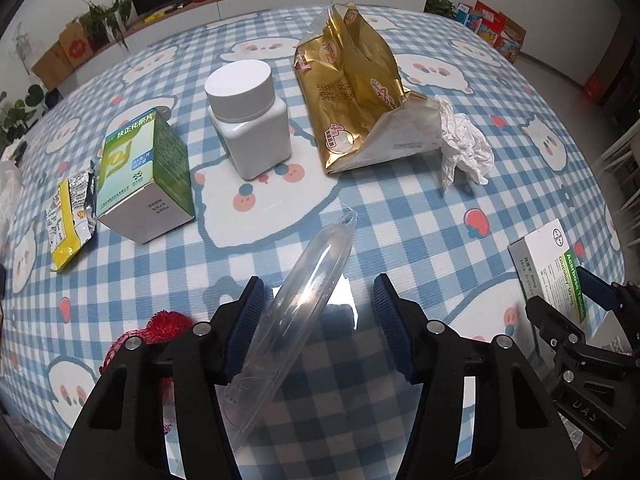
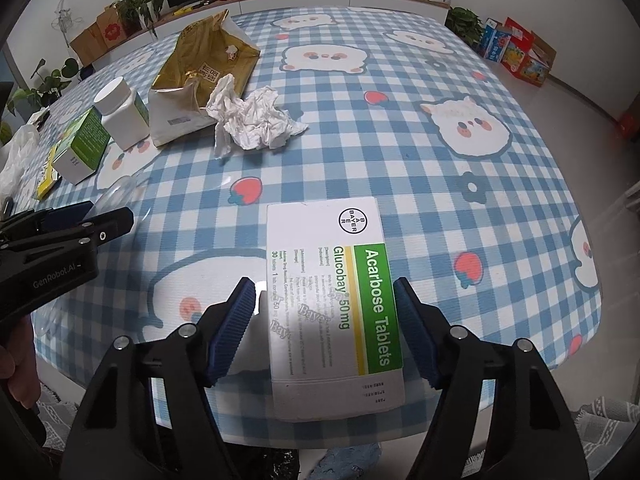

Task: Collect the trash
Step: 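Grasp the clear plastic tube with the left tool while the right tool grasps the Acarbose Tablets box, then carry the plastic tube and tablet box back over the trash bin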

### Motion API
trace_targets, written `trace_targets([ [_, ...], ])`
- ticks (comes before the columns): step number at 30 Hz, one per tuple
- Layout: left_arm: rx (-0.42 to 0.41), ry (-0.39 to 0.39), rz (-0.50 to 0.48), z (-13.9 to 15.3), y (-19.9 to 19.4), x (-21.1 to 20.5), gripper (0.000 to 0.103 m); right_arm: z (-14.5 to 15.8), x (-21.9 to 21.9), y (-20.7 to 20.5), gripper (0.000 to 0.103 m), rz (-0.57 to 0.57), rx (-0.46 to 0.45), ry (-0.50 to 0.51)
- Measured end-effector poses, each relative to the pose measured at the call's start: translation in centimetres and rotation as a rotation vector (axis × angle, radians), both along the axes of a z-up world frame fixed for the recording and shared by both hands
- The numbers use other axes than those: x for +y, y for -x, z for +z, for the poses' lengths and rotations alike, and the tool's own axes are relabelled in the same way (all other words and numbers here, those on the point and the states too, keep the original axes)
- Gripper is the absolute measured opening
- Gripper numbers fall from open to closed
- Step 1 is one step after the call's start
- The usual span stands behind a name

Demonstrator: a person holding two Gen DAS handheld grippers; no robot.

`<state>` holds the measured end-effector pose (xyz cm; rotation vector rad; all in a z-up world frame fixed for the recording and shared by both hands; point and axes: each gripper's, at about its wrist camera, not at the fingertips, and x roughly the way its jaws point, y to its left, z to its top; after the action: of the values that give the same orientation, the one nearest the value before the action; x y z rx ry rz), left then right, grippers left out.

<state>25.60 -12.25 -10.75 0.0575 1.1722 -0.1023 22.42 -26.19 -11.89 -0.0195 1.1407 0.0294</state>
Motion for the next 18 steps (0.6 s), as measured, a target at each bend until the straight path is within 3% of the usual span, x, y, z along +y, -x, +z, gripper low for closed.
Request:
trace_targets([
  [2, 0.006, -0.005, -0.003, -0.16, 0.01, -0.14, 0.045, -0.21, 0.10, -0.15, 0.059, 0.001, 0.007, 0.000],
  [4, 0.013, -0.009, -0.001, -0.29, 0.02, -0.21, 0.041, -0.24, 0.19, -0.15, 0.059, 0.002, 0.007, -0.002],
  [8, 0.024, -0.004, 0.001, -0.23, 0.18, -0.28, 0.024, -0.16, 0.19, -0.24, 0.059, 0.000, 0.005, -0.016],
  [18, 0.032, -0.005, -0.001, -0.15, 0.71, -0.39, 0.024, 0.16, 0.13, -0.08, 0.059, 0.000, 0.000, -0.011],
])
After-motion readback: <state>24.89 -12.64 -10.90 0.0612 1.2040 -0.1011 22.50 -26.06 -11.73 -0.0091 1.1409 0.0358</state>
